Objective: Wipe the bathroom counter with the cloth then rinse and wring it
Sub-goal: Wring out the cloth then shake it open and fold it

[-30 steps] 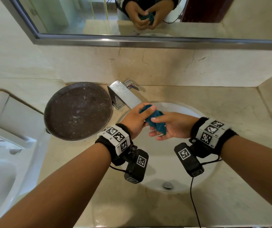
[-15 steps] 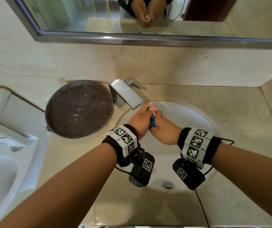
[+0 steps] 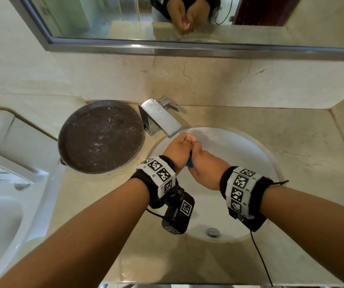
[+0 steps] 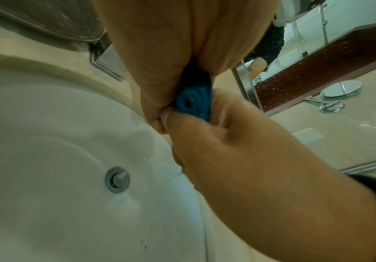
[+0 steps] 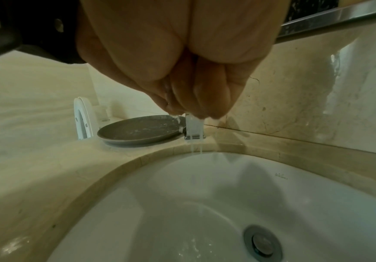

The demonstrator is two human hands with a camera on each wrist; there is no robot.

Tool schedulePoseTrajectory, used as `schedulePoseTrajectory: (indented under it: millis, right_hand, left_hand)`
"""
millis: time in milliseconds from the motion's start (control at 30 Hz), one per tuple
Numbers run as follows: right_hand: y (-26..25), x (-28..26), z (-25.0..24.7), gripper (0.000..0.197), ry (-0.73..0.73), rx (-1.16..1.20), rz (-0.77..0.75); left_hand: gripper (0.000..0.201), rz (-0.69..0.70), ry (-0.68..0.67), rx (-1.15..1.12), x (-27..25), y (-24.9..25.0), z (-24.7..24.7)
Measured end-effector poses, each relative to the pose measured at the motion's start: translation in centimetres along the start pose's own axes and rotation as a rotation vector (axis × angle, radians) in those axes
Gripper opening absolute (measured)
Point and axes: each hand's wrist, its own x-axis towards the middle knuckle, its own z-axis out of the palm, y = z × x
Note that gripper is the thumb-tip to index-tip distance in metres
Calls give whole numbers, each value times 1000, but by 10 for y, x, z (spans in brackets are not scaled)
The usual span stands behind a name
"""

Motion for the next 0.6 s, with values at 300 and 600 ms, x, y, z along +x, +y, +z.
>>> schedulePoseTrajectory:
  millis: [300,600]
  right_hand:
    - [3,2,1,44,-57,-57,-16]
    - [16,15,-8,62,-78,146,19]
  left_hand:
    - [32,-6,-18,9,0,-6,-5]
    - [24,123,-53,78,-4,-4,-9]
